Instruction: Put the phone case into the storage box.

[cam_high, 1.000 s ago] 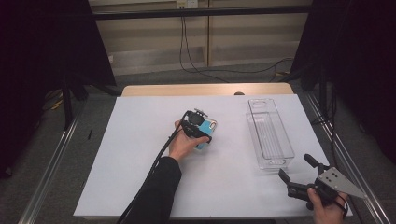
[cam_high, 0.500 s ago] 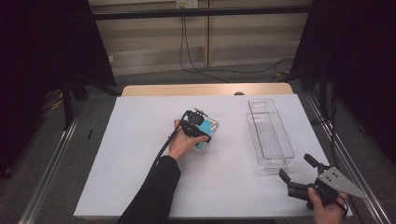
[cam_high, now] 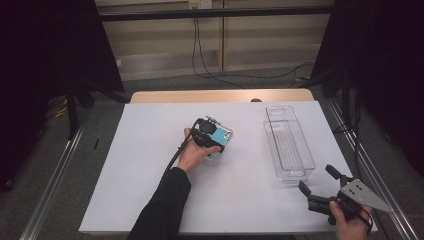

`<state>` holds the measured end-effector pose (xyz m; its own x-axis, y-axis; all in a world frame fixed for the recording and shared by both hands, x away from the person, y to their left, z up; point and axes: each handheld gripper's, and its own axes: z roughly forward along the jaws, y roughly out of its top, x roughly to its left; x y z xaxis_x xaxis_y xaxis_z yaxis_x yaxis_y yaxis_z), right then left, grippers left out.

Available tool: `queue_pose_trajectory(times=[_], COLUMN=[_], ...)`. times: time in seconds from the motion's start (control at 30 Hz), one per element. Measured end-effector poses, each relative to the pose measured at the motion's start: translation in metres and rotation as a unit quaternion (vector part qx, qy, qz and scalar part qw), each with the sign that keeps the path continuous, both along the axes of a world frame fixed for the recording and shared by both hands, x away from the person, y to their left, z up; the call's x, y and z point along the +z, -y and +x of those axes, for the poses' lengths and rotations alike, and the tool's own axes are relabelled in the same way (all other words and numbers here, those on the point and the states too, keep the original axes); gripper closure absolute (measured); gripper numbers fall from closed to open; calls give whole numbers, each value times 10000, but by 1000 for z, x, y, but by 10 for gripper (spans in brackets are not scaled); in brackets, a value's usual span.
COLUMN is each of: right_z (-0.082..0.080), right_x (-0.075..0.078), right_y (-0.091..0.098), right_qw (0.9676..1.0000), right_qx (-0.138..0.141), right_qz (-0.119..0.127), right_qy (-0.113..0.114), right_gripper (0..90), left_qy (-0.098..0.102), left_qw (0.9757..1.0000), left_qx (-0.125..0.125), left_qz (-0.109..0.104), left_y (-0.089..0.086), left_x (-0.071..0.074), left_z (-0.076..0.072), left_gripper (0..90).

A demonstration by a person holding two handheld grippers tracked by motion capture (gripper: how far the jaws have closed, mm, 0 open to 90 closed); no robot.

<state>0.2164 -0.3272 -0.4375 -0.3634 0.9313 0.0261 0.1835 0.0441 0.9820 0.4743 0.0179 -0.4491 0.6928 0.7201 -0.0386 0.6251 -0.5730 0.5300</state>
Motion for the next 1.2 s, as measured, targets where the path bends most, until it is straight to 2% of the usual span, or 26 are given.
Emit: queue_pose_trajectory(times=[0.43,0.9,1.07,1.2], right_z=[0,0,0,0], right_x=[0,0,0,0], right_y=[0,-1,-1,0], right_qw=[10000,10000,10000,10000], right_qx=[-5,-16,-21,-31], right_qz=[-4,0,10,14], right_qy=[4,8,9,6], right_gripper=[0,0,0,0], left_qy=[230,490,564,665], left_qw=[9996,9977,9975,9965], left_qx=[-46,-103,-85,-111], left_qz=[-180,-450,-411,-494], left_y=[-9,-24,-27,-31], left_x=[14,26,29,31], left_z=[-10,-30,-38,-45], left_gripper=[170,171,170,171])
